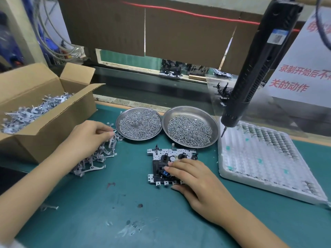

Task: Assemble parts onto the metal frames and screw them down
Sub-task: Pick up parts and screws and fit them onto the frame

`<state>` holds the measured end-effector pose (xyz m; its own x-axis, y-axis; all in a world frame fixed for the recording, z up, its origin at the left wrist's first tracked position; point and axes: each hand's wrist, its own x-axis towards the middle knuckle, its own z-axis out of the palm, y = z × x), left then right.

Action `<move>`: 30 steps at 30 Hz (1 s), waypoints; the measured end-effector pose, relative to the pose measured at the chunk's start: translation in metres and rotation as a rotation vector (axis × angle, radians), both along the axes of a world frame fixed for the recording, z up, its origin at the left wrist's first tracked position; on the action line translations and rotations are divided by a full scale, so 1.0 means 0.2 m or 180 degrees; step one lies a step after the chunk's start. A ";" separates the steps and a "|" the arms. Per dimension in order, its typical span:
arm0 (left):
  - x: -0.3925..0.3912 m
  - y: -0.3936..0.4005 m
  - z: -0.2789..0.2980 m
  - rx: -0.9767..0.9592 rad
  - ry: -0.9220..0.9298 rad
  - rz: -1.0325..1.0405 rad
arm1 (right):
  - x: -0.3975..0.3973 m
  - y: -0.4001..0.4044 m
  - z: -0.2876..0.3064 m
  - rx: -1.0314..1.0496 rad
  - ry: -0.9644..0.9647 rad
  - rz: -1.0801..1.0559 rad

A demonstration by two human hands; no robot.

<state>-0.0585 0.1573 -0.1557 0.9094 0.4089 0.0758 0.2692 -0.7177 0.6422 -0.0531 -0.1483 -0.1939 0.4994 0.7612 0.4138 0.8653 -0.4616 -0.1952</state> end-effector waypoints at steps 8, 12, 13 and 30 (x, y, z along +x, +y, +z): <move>-0.01 -0.02 -0.03 0.0278 -0.0014 -0.0200 | 0.00 0.00 0.00 0.0001 0.0012 -0.0027; 0.00 -0.04 -0.04 0.0495 -0.0036 -0.0216 | 0.00 0.00 0.00 -0.0007 0.0036 -0.0018; 0.00 -0.04 -0.04 0.0499 -0.0005 -0.0216 | 0.00 0.00 0.00 -0.0005 0.0035 -0.0020; -0.01 -0.05 0.00 0.0234 0.0218 -0.0322 | 0.00 0.01 0.00 0.0040 -0.0068 0.0002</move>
